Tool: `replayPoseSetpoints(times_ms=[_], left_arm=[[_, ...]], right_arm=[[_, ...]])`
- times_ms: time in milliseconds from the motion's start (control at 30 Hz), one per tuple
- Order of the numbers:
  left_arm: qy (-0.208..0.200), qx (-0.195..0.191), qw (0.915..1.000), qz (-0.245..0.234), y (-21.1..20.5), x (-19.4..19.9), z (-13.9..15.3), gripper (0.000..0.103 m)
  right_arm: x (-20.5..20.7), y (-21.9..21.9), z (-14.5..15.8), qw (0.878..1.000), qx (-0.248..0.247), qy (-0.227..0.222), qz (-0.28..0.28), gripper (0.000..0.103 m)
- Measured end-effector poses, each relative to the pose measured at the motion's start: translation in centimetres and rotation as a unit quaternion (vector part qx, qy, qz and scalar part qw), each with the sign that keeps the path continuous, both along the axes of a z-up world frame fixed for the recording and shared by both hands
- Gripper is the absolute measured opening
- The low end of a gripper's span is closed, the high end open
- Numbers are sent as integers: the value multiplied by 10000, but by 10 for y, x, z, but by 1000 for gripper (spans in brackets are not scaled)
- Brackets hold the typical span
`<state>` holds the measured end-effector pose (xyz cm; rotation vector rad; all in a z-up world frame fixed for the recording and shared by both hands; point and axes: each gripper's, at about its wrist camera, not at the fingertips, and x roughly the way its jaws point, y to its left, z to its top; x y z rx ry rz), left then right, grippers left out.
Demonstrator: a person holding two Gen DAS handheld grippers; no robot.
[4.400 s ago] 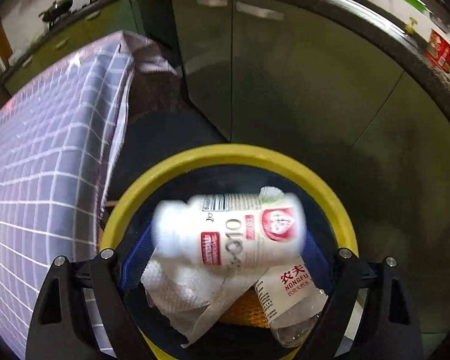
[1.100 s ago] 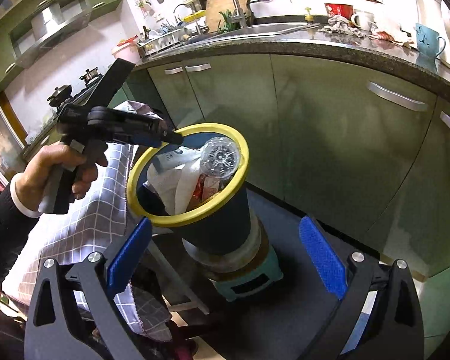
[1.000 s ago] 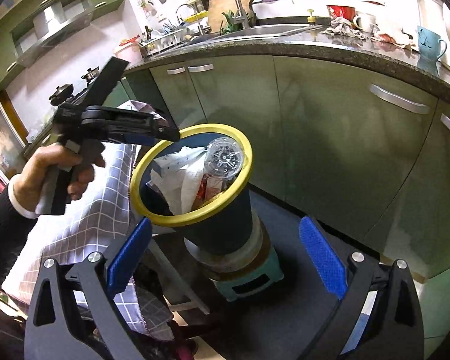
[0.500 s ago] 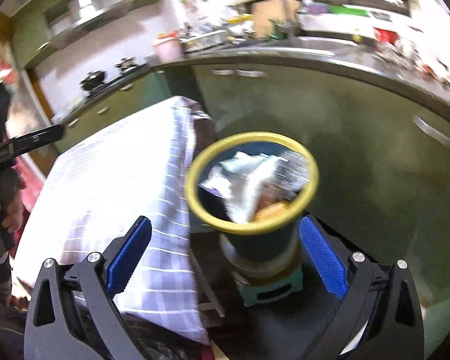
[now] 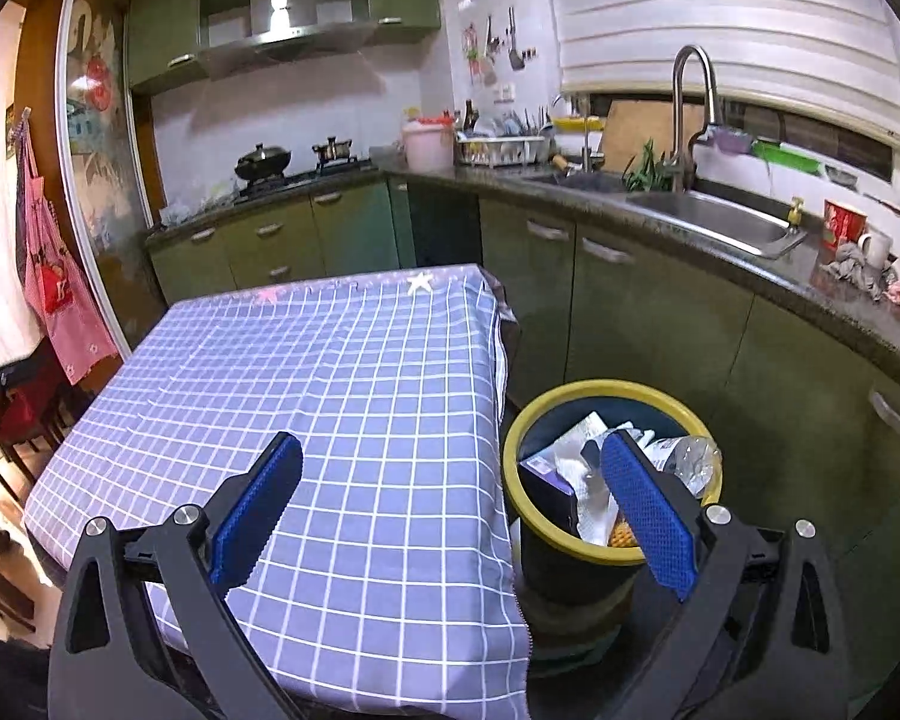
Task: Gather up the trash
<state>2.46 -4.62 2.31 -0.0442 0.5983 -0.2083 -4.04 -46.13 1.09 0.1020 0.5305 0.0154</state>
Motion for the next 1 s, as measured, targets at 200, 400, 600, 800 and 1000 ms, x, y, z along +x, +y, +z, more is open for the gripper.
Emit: replayPoseSetpoints(times_ms=[200, 400, 600, 800, 1000], left_arm=[[-231, 11, 9995, 199, 22, -26, 6, 96], [-365, -116, 9991, 196, 27, -44, 12, 96], [-367, -83, 9991, 187, 25, -51, 12, 96], [-323, -114, 9993, 161, 23, -48, 13, 96], [-284, -103, 9995, 135, 20, -48, 11, 96]], right_arm=[[-22, 9, 12, 9998, -114, -102, -86, 98], [-43, 13, 22, 9995, -222, -182, -139, 98], [-51, 11, 25, 9994, -194, -247, -118, 98], [-49, 9, 25, 9996, -146, -222, -87, 98], [-47, 8, 24, 9996, -125, -218, -83, 98]])
